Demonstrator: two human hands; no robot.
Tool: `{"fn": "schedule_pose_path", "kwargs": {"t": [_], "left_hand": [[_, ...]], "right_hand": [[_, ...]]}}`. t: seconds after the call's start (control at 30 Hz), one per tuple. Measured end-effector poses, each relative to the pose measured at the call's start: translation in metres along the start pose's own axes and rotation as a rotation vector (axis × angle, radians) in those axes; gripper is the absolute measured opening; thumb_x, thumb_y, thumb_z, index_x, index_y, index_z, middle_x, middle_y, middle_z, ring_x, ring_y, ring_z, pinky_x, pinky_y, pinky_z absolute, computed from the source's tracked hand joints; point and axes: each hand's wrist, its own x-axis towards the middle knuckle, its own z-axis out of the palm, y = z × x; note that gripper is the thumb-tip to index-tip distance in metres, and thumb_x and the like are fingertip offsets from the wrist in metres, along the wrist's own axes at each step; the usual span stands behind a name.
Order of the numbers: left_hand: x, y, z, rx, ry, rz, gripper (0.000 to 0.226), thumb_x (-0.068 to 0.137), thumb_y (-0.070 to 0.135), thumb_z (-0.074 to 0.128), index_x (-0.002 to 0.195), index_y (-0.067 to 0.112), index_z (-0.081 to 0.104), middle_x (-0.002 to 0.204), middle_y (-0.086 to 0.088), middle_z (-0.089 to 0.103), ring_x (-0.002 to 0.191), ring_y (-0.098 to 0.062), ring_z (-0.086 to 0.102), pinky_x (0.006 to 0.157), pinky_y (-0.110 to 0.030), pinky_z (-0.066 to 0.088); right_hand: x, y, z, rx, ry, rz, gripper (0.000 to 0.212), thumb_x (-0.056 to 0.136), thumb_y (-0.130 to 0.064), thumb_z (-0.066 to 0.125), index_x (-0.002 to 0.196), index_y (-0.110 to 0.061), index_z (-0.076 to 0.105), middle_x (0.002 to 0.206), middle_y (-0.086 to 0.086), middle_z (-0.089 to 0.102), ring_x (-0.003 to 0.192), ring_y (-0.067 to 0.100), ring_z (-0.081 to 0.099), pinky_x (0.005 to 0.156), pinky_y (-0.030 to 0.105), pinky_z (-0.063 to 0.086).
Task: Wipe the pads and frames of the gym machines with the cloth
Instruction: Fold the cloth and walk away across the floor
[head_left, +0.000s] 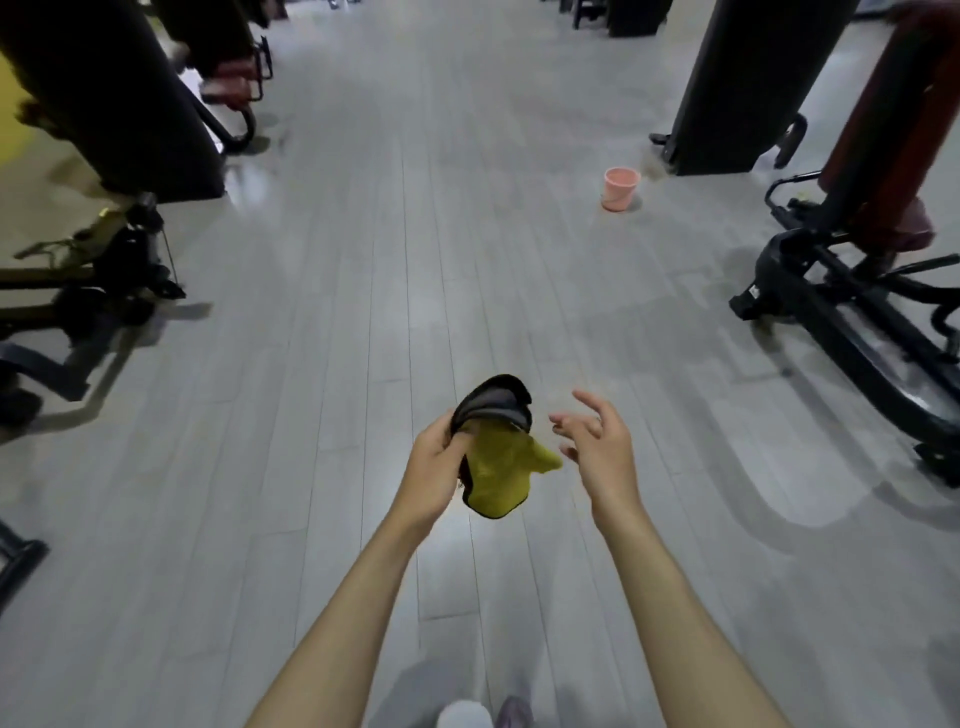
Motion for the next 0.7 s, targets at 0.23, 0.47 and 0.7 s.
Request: {"fn": "schedule_pose_path", "kwargs": {"t": [0.23,0.47,0.7], "left_hand": [[0.158,0.024,-0.03,-0.195,0.092,-0.251,0.023,0.101,0.027,0.053,0.098,0.01,0.069,0.073,-0.006,0.061,0.07,-0.024,0.057,0.055,-0.028,0.043],[0.333,0.027,-0.055,-0.442,0.15,-0.748,0.043,0.093,0.049,0.065,0.112,0.011,0.075,0.103,-0.014,0.078,0.089,-0.031,0.073,0.075,-0.037,0.057],[0.501,0.054,-0.039,-0.334,-0.06,-0.754,0.047,0.098,0.055,0.058,0.117,0.013,0.07,0.104,-0.008,0.079,0.1,-0.026,0.073,0.093,-0.042,0.057]], "right_hand": [[0.147,0.034,0.052,0.072,-0.463,0.42,0.081,0.095,-0.082,0.028,0.134,-0.024,0.067,0.132,0.002,0.07,0.127,0.023,0.061,0.111,0.049,0.043],[0.283,-0.018,0.095,0.085,-0.399,0.251,0.047,0.085,-0.045,0.074,0.113,-0.006,0.074,0.109,0.02,0.074,0.103,0.025,0.066,0.098,0.036,0.052],[0.428,-0.079,0.111,0.163,-0.072,0.078,0.027,0.095,-0.009,0.072,0.118,-0.019,0.062,0.1,0.017,0.077,0.086,0.026,0.072,0.071,0.039,0.058]]}}
